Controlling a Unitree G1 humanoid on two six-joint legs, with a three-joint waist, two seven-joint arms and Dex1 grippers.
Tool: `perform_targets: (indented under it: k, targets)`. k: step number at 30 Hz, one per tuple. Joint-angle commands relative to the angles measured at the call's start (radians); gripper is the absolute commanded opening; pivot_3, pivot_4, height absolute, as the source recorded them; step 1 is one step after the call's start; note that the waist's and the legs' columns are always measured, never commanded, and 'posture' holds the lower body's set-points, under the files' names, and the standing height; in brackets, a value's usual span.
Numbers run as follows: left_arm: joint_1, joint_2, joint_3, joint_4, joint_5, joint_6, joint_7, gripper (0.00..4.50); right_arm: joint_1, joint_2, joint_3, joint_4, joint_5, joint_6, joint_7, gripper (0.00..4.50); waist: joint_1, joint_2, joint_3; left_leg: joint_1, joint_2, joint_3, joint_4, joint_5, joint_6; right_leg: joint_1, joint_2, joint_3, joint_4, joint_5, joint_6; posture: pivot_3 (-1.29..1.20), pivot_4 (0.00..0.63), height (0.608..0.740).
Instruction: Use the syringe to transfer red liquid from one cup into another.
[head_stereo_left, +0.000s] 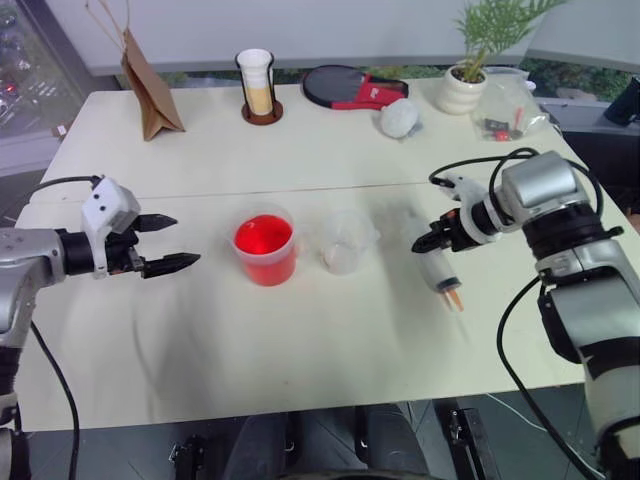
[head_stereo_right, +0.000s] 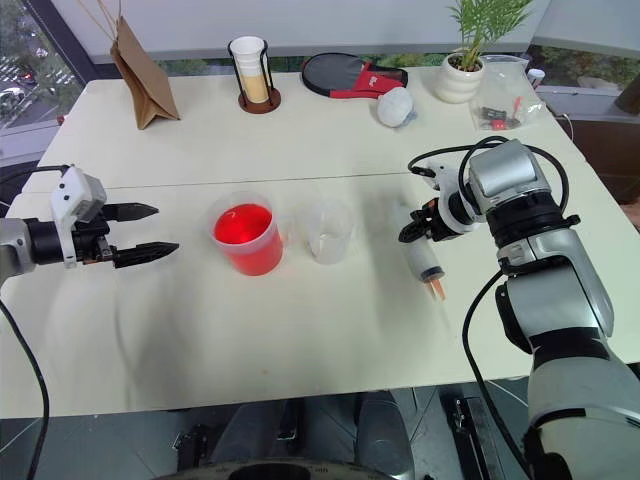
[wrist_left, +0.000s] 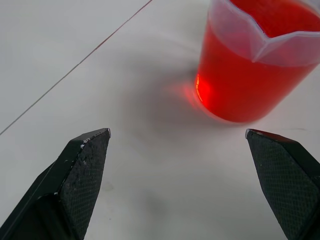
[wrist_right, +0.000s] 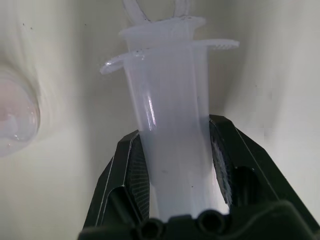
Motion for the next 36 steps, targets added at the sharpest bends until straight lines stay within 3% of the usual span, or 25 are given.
perform_targets:
  k: [1,5,8,13,16,23,31,36]
  targets:
    - [-0.060,0.007,0.024,0.059,0.010,-0.042,-0.014,4.50,-0.183,-0.032,-0.239,-0.054,0.084,-0.268,0.039,1.39,0.001,0.004,0.003,-0.001,0.000,0.001,0.000,0.000,0.000,-0.002,0.000,0.000,0.000,0.000,0.001,0.00,0.150,0.740]
    - [-0.152,0.003,-0.017,0.155,0.043,-0.078,-0.043,4.50,-0.230,0.070,-0.430,-0.137,0.186,-0.439,-0.016,1.39,0.001,-0.001,0.000,0.000,0.003,-0.001,-0.004,0.000,0.000,-0.002,0.002,-0.003,0.001,0.001,0.001,0.00,0.150,0.740]
    - [-0.233,0.003,-0.045,0.227,0.069,-0.100,-0.069,4.50,-0.200,0.222,-0.527,-0.257,0.291,-0.404,-0.117,1.39,-0.005,-0.003,-0.001,0.001,0.004,0.000,-0.004,-0.001,-0.001,0.001,0.003,-0.004,0.001,0.001,0.001,0.00,0.150,0.740]
    - [-0.352,0.008,-0.077,0.330,0.107,-0.130,-0.111,4.50,0.064,0.452,-0.395,-0.609,0.287,-0.581,-0.160,1.39,-0.001,-0.003,-0.002,0.001,0.003,0.000,0.000,-0.001,-0.002,0.001,0.003,-0.003,0.003,0.001,0.001,0.00,0.150,0.740]
    - [-0.399,0.024,-0.090,0.376,0.137,-0.153,-0.136,4.50,0.180,0.550,-0.311,-0.687,0.263,-0.667,-0.186,1.39,0.001,-0.003,-0.001,0.000,0.001,-0.003,0.000,-0.001,-0.001,0.001,0.002,-0.003,0.004,0.001,0.002,0.00,0.150,0.740]
    - [-0.568,0.030,-0.043,0.406,0.078,-0.086,-0.220,4.50,0.310,0.583,-0.156,-0.681,0.155,-0.813,-0.183,1.39,0.001,-0.006,-0.002,0.000,0.001,-0.004,0.002,-0.001,-0.001,0.003,0.003,-0.004,0.003,0.001,0.002,0.00,0.150,0.740]
    - [-0.620,-0.074,0.003,0.091,-0.112,0.115,-0.163,4.50,0.343,0.621,-0.097,-0.616,0.089,-0.886,-0.210,1.39,-0.011,-0.006,-0.002,0.001,0.002,-0.005,0.002,0.000,-0.002,0.003,0.003,-0.003,0.004,0.001,0.002,0.00,0.150,0.740]
    - [-0.638,-0.108,-0.004,0.053,-0.124,0.132,-0.122,4.50,0.354,0.635,-0.092,-0.615,0.095,-0.879,-0.211,1.39,-0.025,-0.006,-0.002,0.001,0.002,-0.006,0.002,0.000,-0.002,0.003,0.004,-0.003,0.004,0.001,0.002,0.00,0.150,0.740]
